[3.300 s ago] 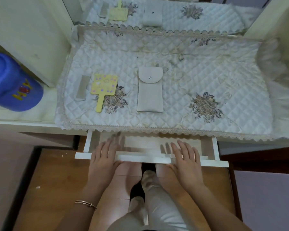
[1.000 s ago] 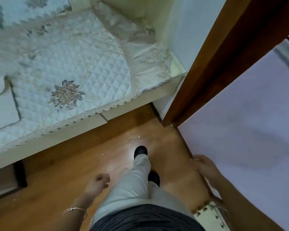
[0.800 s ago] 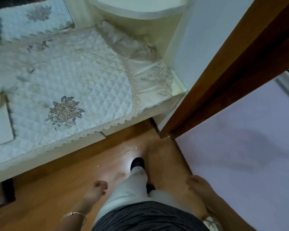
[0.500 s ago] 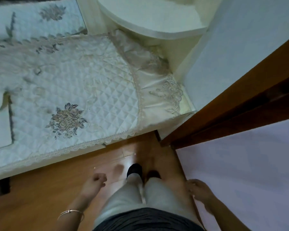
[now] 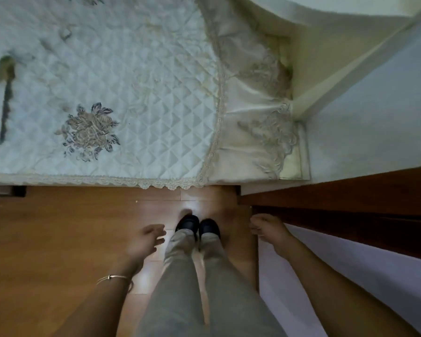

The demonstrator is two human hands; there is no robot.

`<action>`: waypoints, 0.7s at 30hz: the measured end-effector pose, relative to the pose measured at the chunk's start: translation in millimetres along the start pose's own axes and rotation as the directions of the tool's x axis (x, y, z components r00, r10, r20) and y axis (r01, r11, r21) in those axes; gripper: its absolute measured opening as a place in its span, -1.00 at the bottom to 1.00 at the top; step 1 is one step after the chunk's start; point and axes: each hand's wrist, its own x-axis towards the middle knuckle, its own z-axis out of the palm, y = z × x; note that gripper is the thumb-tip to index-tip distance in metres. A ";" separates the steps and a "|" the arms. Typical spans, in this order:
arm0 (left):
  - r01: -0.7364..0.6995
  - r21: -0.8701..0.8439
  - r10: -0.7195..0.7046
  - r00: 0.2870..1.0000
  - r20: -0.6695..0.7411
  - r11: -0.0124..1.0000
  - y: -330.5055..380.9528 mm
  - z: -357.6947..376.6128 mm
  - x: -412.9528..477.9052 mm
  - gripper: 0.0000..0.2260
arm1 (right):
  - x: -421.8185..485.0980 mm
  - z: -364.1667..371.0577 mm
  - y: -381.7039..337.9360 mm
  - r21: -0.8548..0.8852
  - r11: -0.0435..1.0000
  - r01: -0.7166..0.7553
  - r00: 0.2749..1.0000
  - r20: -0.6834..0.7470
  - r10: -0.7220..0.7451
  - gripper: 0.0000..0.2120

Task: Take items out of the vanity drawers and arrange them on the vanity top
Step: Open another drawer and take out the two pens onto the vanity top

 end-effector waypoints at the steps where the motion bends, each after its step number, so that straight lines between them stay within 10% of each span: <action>1: -0.011 -0.022 0.012 1.000 0.015 1.000 6.9 6.5 7.1 -0.76 | 7.3 3.0 -8.7 0.028 1.000 0.000 1.000 0.008 -0.001 -0.72; 14: 0.026 -0.351 -0.023 1.000 0.013 0.936 67.1 52.3 86.5 -0.71 | 69.7 25.9 -49.4 0.563 0.816 -0.134 0.988 0.143 0.064 -0.87; 21: 0.050 -0.505 -0.006 0.996 0.089 0.862 58.1 50.6 73.6 -0.82 | 63.6 17.7 -40.4 0.568 0.809 -0.155 0.985 0.153 0.081 -0.81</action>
